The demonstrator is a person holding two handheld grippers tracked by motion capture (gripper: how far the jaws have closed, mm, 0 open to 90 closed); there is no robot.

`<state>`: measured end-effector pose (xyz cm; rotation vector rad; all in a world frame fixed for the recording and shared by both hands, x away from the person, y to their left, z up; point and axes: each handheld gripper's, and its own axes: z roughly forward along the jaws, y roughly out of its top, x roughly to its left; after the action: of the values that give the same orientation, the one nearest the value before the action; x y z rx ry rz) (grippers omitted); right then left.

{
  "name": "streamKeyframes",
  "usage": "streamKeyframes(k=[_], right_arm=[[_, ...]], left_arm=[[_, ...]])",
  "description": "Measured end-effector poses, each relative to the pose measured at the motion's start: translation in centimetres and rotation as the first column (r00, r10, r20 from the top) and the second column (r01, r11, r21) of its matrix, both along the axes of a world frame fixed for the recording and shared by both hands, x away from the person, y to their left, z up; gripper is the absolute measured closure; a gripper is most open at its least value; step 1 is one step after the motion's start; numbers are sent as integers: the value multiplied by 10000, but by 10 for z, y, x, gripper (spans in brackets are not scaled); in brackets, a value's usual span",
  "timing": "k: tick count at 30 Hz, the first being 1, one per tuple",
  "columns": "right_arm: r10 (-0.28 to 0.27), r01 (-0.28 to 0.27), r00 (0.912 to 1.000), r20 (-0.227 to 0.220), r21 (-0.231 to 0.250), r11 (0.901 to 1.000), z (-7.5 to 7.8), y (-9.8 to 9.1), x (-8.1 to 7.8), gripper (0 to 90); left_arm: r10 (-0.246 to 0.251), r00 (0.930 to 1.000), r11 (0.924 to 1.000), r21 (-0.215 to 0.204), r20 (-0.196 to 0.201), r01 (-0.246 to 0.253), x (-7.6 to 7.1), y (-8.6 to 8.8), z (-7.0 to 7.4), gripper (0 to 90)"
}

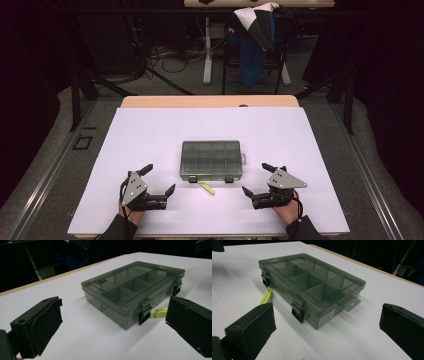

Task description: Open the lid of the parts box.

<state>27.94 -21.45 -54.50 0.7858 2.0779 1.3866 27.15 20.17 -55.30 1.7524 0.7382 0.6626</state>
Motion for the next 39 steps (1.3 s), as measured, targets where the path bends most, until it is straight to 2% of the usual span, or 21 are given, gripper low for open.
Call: streamKeyframes(k=[3, 6, 8, 16, 22, 31, 34, 39], right_arm=[[35, -36, 10000, -72, -36, 10000, 0, 1, 3, 0], [64, -64, 9999, -111, -4, 10000, 0, 3, 8, 0], [97, -99, 9996, -271, -81, 9999, 0, 3, 13, 0], [116, -122, 9992, -393, -161, 9998, 0, 7, 22, 0], [119, -134, 9978, -649, -228, 9996, 0, 9, 29, 0], [232, -291, 9942, -1049, -544, 9981, 0, 14, 41, 0], [300, -408, 9910, -1307, -805, 9959, 1, 16, 47, 11], [518, -666, 9867, -1541, -922, 9935, 2, 17, 52, 43]], left_arm=[[-75, 9999, 10000, -4, -109, 75, 4, -2, 0, 1], [-116, 9999, 9998, 160, -62, 116, 7, -5, 0, 15], [-174, 9996, 9997, 195, -215, 178, 12, -7, -1, 17], [-313, 9982, 9990, 312, -510, 330, 20, -11, 0, 14], [-462, 9957, 9976, 471, -801, 501, 27, -16, 3, 5], [-706, 9891, 9948, 638, -1295, 793, 39, -19, 5, 2], [-901, 9846, 9931, 614, -1497, 1002, 45, -19, 7, 38], [-1134, 9787, 9890, 748, -1710, 1277, 50, -22, 6, 89]])
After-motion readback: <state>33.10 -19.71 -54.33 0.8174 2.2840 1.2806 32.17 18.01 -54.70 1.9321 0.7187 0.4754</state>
